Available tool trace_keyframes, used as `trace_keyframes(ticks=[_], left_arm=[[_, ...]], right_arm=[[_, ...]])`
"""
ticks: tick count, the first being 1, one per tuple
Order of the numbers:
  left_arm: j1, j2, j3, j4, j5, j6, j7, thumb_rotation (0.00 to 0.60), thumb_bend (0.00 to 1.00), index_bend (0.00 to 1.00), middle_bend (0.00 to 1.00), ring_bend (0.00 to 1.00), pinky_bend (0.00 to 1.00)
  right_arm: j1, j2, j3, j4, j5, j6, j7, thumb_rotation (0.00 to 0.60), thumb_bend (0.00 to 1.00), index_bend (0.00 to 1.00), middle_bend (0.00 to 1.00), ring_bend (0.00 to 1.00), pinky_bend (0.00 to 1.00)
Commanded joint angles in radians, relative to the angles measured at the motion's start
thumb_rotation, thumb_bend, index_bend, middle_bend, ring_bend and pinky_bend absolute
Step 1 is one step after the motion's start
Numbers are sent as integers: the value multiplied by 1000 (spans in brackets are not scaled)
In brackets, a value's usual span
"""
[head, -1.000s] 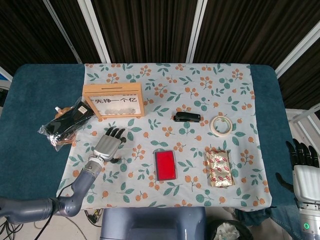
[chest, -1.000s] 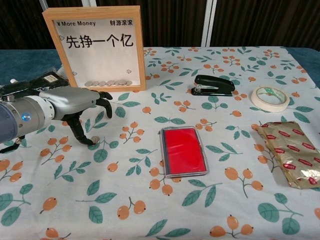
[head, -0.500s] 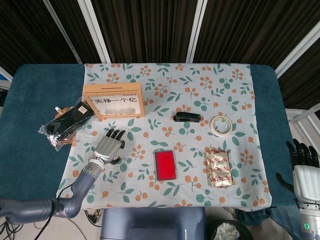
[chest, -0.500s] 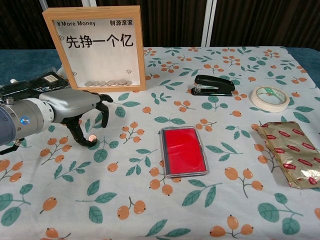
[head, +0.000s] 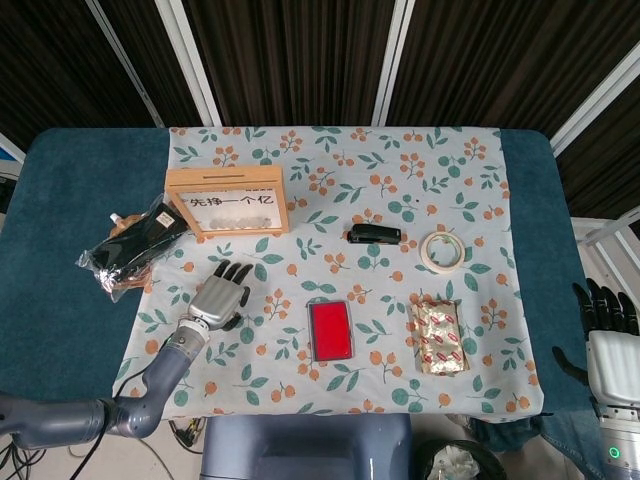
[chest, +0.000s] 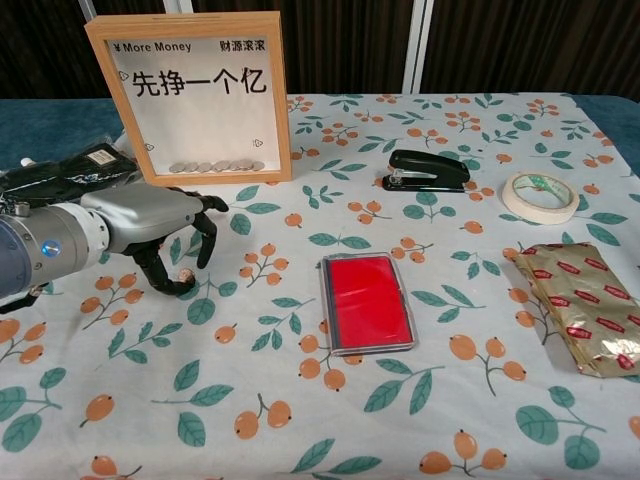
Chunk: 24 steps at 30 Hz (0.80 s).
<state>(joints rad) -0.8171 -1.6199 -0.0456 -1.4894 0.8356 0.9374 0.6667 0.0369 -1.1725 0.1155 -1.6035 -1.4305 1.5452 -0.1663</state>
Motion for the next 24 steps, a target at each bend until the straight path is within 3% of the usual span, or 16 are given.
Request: trace_keyframes(ticks=[1, 24], left_arm=[[0, 0, 2, 0, 3, -2, -3, 600, 271, 550, 0, 0, 0], [3, 37, -16, -36, 3, -5, -49, 600, 545, 599, 0, 0, 0]], right_arm=[[0, 0, 0, -1, 0, -1, 0, 600, 299, 0, 0, 0, 0], [2, -4, 0, -5, 9, -7, -8, 600, 300, 0, 0, 0, 0]])
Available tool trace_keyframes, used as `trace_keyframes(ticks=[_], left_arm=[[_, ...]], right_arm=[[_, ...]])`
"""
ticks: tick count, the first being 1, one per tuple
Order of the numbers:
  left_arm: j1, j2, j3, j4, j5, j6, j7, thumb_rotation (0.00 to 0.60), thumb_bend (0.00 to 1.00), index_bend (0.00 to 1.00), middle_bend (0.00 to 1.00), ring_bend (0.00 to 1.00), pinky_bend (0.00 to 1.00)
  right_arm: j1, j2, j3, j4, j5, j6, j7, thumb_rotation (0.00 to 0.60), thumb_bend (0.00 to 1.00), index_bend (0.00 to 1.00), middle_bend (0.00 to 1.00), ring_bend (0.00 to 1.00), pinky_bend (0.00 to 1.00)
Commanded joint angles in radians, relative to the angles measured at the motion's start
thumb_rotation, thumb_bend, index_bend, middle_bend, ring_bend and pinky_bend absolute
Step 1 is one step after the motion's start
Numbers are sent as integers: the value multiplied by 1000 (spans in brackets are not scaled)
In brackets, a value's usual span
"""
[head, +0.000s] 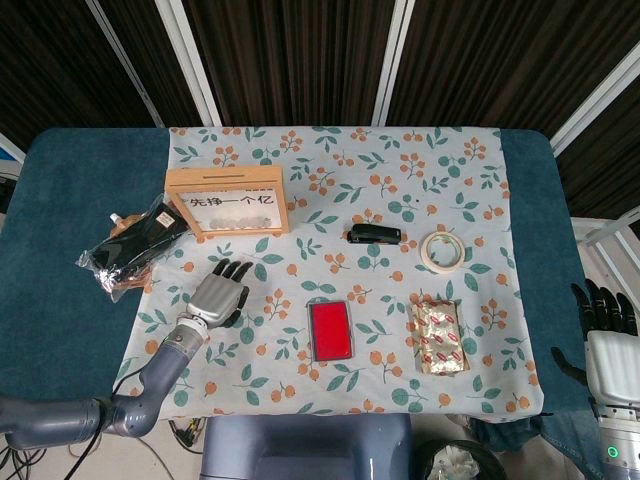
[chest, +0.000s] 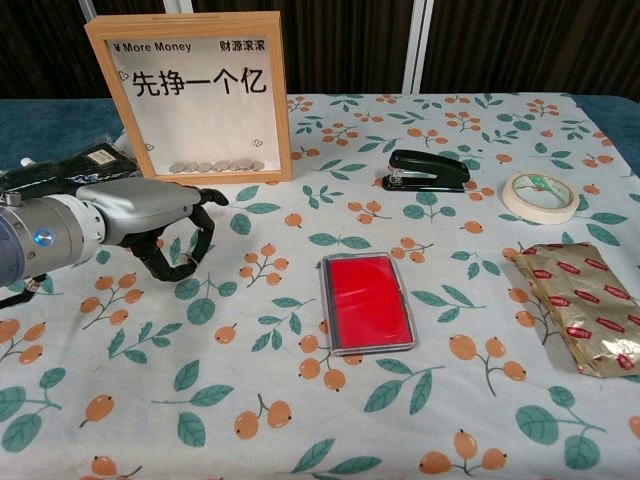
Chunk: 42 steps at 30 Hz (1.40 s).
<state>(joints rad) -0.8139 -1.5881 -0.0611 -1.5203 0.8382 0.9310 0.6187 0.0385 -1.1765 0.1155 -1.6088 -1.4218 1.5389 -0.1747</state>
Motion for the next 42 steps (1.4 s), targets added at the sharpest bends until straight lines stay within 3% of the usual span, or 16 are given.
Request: trace_keyframes(ticks=[1, 11, 18, 36, 39, 42], left_arm=[[0, 11, -3, -11, 2, 4, -3, 600, 551, 604, 0, 0, 0], [-4, 112, -34, -146, 28, 31, -20, 600, 559, 649, 2, 0, 0], [-36, 212, -95, -280, 19, 84, 20, 600, 558, 650, 4, 0, 0], [-115, 410, -230, -454, -98, 110, 30, 600, 558, 667, 5, 0, 0], [-152, 472, -289, -450, -174, 74, 8, 600, 558, 670, 5, 0, 0], [-178, 507, -311, -438, -238, 26, -15, 600, 558, 676, 5, 0, 0]], right_arm=[[0, -1, -1, 1, 1, -2, -1, 600, 300, 0, 0, 0, 0], [2, -8, -1, 2, 4, -5, -8, 600, 300, 0, 0, 0, 0], [2, -12, -1, 0, 8, -5, -15, 600, 300, 0, 0, 0, 0], [-1, -13, 4, -2, 14, 4, -26, 600, 301, 0, 0, 0, 0], [0, -16, 5, 2, 17, 3, -31, 600, 300, 0, 0, 0, 0], [1, -18, 6, 6, 21, 0, -33, 600, 300, 0, 0, 0, 0]])
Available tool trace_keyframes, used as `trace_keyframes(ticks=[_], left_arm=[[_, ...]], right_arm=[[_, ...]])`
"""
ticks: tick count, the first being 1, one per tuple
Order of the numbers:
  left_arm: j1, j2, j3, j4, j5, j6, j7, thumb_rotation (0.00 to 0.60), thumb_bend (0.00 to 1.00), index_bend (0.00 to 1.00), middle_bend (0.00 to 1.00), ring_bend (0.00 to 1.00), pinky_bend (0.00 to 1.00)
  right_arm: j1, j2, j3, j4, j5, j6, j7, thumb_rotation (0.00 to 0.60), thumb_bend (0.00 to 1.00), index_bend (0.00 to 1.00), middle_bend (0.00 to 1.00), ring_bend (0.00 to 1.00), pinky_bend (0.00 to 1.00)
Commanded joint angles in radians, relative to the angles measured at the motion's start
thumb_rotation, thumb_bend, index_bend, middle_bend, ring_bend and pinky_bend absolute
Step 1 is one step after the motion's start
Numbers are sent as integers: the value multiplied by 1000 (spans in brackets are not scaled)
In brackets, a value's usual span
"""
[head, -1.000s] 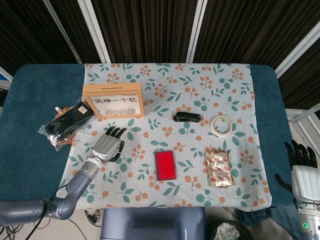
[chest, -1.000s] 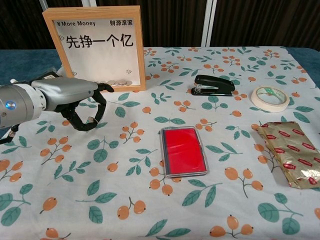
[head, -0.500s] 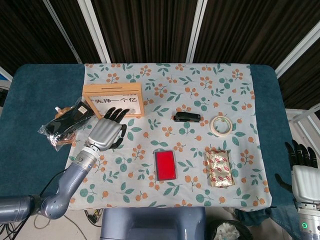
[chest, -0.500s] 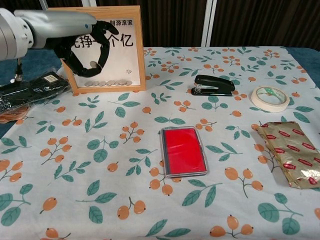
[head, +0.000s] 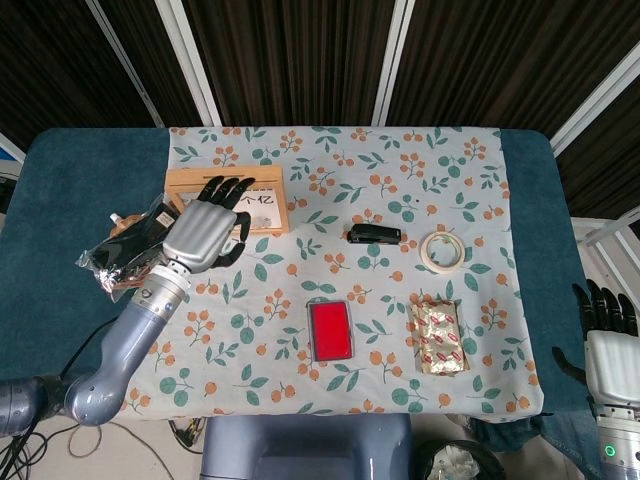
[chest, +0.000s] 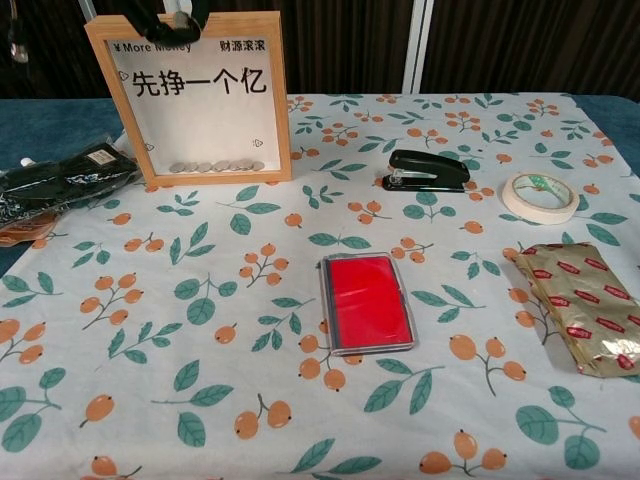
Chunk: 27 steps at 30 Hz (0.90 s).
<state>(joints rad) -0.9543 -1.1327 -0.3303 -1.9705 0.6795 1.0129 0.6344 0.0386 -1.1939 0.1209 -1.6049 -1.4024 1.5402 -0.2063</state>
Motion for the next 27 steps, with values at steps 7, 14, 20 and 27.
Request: trace_keyframes(ticks=[7, 14, 20, 27], left_arm=[[-97, 111, -71, 87, -229, -194, -106, 600, 558, 677, 6, 0, 0], [-211, 140, -37, 257, -387, -342, -104, 600, 558, 680, 6, 0, 0], [-273, 131, -1, 373, -452, -434, -128, 600, 558, 686, 15, 0, 0], [-282, 71, 10, 516, -387, -516, -213, 600, 559, 690, 20, 0, 0]], right_arm=[[1, -6, 8, 14, 16, -1, -7, 600, 300, 0, 0, 0, 0], [7, -20, 26, 45, 55, -13, -18, 600, 299, 0, 0, 0, 0], [11, -35, 32, 70, 67, -14, -36, 600, 299, 0, 0, 0, 0], [14, -53, 33, 93, 81, -16, -65, 600, 300, 0, 0, 0, 0]])
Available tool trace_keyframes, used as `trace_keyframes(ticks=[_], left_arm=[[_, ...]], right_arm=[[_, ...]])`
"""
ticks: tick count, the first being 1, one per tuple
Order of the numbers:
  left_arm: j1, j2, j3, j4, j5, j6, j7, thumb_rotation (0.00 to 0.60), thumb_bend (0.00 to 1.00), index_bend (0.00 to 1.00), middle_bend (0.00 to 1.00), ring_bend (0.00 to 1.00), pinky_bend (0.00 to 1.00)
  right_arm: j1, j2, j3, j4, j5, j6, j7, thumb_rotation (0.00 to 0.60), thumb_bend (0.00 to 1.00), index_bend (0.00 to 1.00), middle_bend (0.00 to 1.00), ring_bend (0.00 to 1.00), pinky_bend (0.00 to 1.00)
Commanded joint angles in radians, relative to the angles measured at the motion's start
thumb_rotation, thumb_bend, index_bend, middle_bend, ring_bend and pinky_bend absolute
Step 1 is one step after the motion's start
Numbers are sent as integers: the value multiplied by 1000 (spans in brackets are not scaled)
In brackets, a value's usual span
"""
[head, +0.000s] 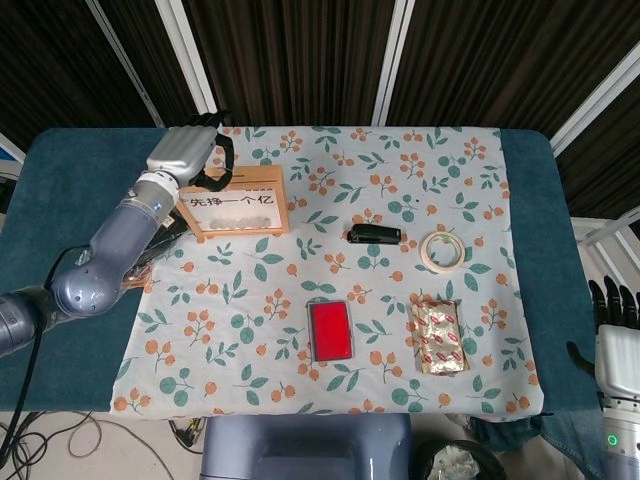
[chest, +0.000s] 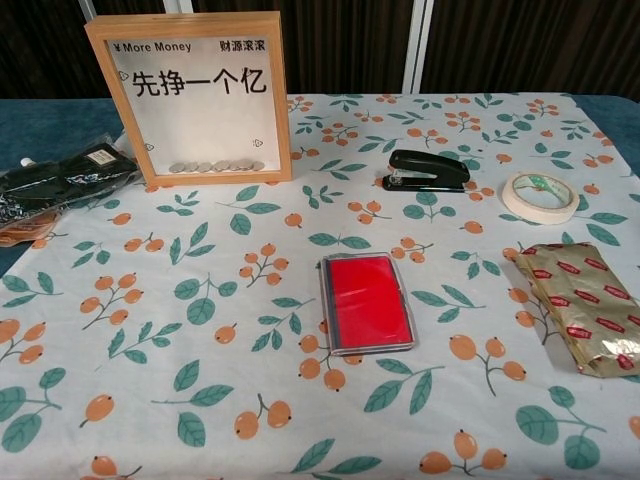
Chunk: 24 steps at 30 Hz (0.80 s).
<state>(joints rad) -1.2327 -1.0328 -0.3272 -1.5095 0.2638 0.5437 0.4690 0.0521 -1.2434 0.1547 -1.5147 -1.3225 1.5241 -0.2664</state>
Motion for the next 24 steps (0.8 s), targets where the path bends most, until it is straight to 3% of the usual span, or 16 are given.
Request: trace_keyframes(ticks=[1, 7, 18, 24], left_arm=[[0, -35, 5, 69, 35, -56, -64, 600, 559, 690, 21, 0, 0], [19, -84, -8, 153, 67, -98, -176, 600, 560, 691, 22, 0, 0], [3, -107, 51, 258, 129, -181, -257, 600, 559, 691, 22, 0, 0], [15, -123, 53, 291, 163, -196, -318, 600, 559, 691, 22, 0, 0]], right_arm=[[1, -6, -1, 5, 0, 1, -8, 600, 301, 0, 0, 0, 0], [3, -19, 4, 28, 12, 1, -26, 600, 300, 0, 0, 0, 0], [8, -33, 7, 54, 25, -7, -35, 600, 300, 0, 0, 0, 0], [8, -37, 7, 58, 29, -8, -38, 600, 299, 0, 0, 0, 0]])
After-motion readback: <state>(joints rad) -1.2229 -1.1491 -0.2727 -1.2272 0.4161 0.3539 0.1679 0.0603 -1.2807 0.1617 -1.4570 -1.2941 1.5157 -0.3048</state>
